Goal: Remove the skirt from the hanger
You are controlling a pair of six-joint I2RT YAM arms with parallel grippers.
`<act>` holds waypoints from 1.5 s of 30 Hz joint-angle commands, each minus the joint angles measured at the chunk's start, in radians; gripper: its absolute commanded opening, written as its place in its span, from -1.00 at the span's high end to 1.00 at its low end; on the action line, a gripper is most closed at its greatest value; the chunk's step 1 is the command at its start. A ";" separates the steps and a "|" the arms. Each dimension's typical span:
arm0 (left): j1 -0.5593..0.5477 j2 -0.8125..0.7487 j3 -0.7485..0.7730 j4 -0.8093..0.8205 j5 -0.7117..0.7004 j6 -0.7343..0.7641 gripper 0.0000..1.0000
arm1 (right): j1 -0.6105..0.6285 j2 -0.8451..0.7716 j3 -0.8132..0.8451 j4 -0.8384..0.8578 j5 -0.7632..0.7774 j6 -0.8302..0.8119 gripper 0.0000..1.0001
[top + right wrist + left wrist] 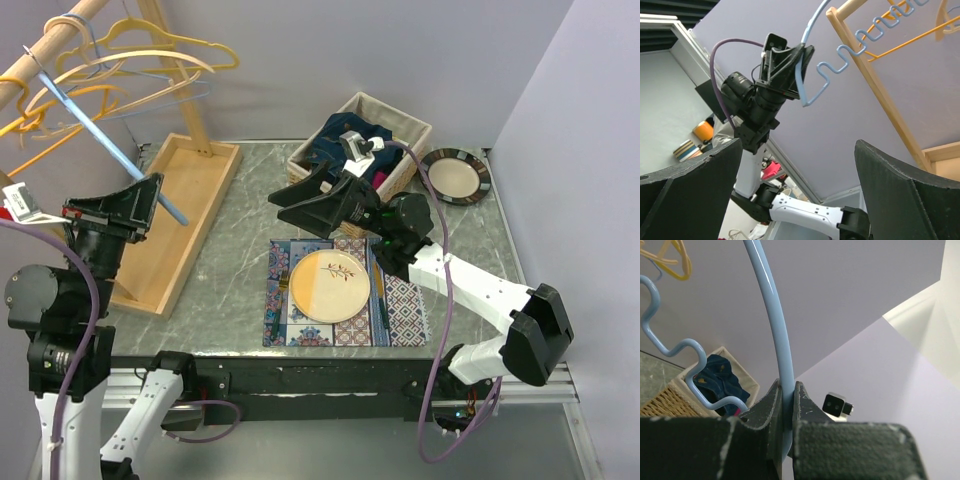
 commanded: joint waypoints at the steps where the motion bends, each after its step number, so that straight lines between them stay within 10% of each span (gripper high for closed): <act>1: 0.012 0.005 0.064 0.000 0.025 -0.006 0.98 | -0.003 -0.050 -0.012 0.003 0.003 -0.032 -1.00; 19: 0.012 -0.050 0.286 -0.191 0.137 0.086 0.98 | 0.037 -0.094 0.014 -0.097 0.046 -0.090 -1.00; 34: 0.010 0.016 0.298 -0.020 0.373 0.035 0.98 | 0.042 -0.187 -0.009 -0.187 0.077 -0.182 -1.00; 45: 0.012 -0.007 0.346 -0.121 0.269 0.028 0.98 | 0.043 -0.219 -0.010 -0.269 0.101 -0.239 -1.00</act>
